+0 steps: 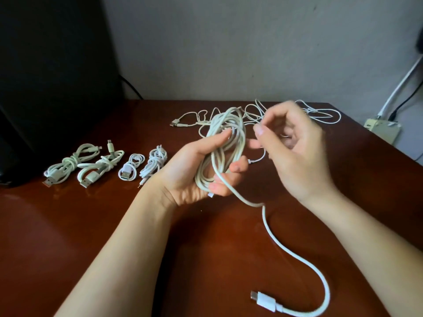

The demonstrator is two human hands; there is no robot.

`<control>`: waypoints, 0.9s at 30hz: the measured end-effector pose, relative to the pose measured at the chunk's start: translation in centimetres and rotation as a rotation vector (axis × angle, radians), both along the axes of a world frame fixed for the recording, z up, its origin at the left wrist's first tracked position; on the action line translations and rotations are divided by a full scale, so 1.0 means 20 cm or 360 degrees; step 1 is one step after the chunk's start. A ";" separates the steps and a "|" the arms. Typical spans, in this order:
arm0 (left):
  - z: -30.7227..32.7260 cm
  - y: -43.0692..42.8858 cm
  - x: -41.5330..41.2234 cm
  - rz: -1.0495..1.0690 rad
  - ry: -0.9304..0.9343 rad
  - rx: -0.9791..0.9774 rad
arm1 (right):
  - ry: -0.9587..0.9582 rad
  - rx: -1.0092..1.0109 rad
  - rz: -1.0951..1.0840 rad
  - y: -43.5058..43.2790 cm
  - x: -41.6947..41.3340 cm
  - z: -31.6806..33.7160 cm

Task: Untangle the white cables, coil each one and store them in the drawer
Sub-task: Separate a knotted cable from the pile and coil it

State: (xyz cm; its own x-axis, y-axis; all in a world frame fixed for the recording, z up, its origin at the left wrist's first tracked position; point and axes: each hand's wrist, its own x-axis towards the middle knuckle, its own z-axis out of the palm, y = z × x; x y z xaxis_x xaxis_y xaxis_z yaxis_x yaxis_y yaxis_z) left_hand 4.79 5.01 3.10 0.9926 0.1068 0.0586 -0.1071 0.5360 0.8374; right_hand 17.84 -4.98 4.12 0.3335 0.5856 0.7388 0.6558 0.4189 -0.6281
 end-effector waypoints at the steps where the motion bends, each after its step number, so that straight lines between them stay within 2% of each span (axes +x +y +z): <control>1: 0.00 0.00 0.00 -0.0091 0.0009 0.0006 | -0.0016 -0.0024 -0.0010 0.00 0.01 0.01; 5: -0.02 -0.01 0.02 -0.0457 0.0086 -0.0087 | -0.0325 -0.0266 0.0084 0.01 0.05 0.01; 10: -0.03 0.01 0.02 -0.0414 0.0358 0.0045 | -0.0988 -0.0247 -0.0127 -0.01 0.05 0.00; 14: -0.02 -0.01 0.03 -0.0292 0.0536 0.0197 | -0.1330 -0.0625 -0.0190 -0.01 0.03 -0.01; 18: -0.02 -0.02 0.03 -0.0271 0.0608 0.0357 | -0.1359 -0.0977 -0.0057 -0.02 0.06 -0.01; 21: -0.04 -0.02 0.01 -0.0343 0.0581 0.0462 | -0.1295 -0.1091 0.0043 -0.03 0.06 0.01; 24: -0.04 -0.01 0.00 -0.0400 0.0564 0.0392 | -0.1264 -0.1164 0.0045 -0.04 0.05 0.03; 27: -0.03 -0.02 0.01 -0.0526 0.0506 0.0468 | -0.1060 -0.1153 0.0091 -0.05 0.04 0.05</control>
